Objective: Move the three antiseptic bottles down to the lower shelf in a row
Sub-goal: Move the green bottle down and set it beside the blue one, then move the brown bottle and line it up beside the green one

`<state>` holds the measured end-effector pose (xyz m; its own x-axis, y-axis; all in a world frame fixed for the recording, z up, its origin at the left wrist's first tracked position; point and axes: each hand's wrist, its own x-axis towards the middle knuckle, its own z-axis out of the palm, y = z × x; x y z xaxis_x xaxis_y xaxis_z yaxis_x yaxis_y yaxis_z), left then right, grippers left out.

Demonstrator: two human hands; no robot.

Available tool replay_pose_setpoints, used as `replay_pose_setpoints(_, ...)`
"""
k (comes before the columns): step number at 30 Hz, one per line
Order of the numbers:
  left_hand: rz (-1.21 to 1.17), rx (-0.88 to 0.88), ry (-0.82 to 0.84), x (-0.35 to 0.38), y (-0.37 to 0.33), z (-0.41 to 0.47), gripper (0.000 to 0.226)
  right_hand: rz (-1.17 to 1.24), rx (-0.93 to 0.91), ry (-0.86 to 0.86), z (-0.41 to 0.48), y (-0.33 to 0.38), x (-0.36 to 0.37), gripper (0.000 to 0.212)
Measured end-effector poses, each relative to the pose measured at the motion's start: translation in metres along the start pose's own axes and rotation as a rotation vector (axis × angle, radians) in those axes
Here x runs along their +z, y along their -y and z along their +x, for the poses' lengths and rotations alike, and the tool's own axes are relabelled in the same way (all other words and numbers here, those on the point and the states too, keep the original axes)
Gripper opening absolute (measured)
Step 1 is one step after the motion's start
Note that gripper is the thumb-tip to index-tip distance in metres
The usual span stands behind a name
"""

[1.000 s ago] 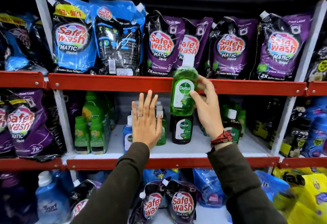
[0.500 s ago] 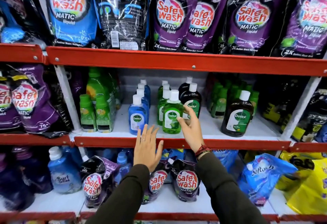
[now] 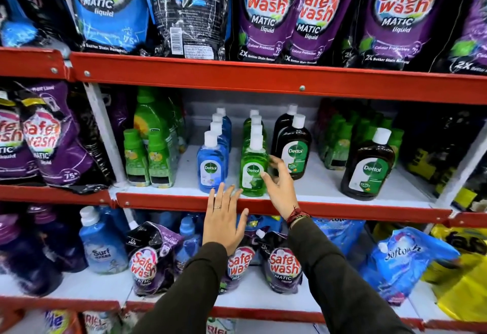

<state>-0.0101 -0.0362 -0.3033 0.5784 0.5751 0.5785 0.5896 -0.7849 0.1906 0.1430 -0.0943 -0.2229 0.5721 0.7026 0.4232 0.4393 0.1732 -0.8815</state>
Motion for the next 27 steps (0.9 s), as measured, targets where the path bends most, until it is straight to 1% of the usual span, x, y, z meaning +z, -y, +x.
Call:
replay_pose_setpoints(3,0.012,-0.005,0.002,0.002,0.001,0.0,0.053,0.002,-0.013,0.009,0.0,-0.003,0.0,0.045)
replay_pose_setpoints(7,0.017,0.006,-0.005,0.003,0.003,-0.001,0.05,0.058,0.014,0.004,-0.005,-0.002,-0.007,0.052)
replay_pose_setpoints(10,0.013,0.007,-0.01,0.002,0.005,-0.001,0.049,0.086,0.0,-0.091,-0.007,-0.003,-0.022,0.048)
replay_pose_setpoints(13,0.002,-0.002,-0.012,0.002,0.002,-0.001,0.051,0.088,-0.052,-0.294,-0.006,-0.002,-0.05,0.041)
replay_pose_setpoints(16,-0.006,-0.005,-0.017,0.001,0.001,-0.001,0.052,0.024,-0.113,-0.582,-0.004,-0.006,-0.087,0.039)
replay_pose_setpoints(19,-0.001,-0.002,-0.007,-0.001,0.0,-0.001,0.054,-0.152,-0.076,-0.817,-0.002,-0.019,-0.125,0.049)
replay_pose_setpoints(21,0.0,-0.005,-0.002,-0.002,-0.001,-0.002,0.055,-0.204,0.055,-0.892,0.001,-0.029,-0.148,0.065)
replay_pose_setpoints(22,-0.002,-0.006,-0.003,-0.002,-0.001,-0.002,0.055,-0.215,0.14,-0.887,0.002,-0.034,-0.16,0.074)
replay_pose_setpoints(24,-0.002,-0.006,-0.004,-0.003,-0.002,-0.002,0.055,-0.253,0.279,-0.783,0.005,-0.045,-0.18,0.085)
replay_pose_setpoints(25,-0.001,-0.008,-0.003,-0.004,-0.002,-0.002,0.055,-0.232,0.305,-0.698,0.007,-0.049,-0.189,0.084)
replay_pose_setpoints(27,-0.001,-0.013,0.002,-0.004,-0.003,-0.002,0.055,-0.098,0.278,-0.57,0.01,-0.055,-0.202,0.068)
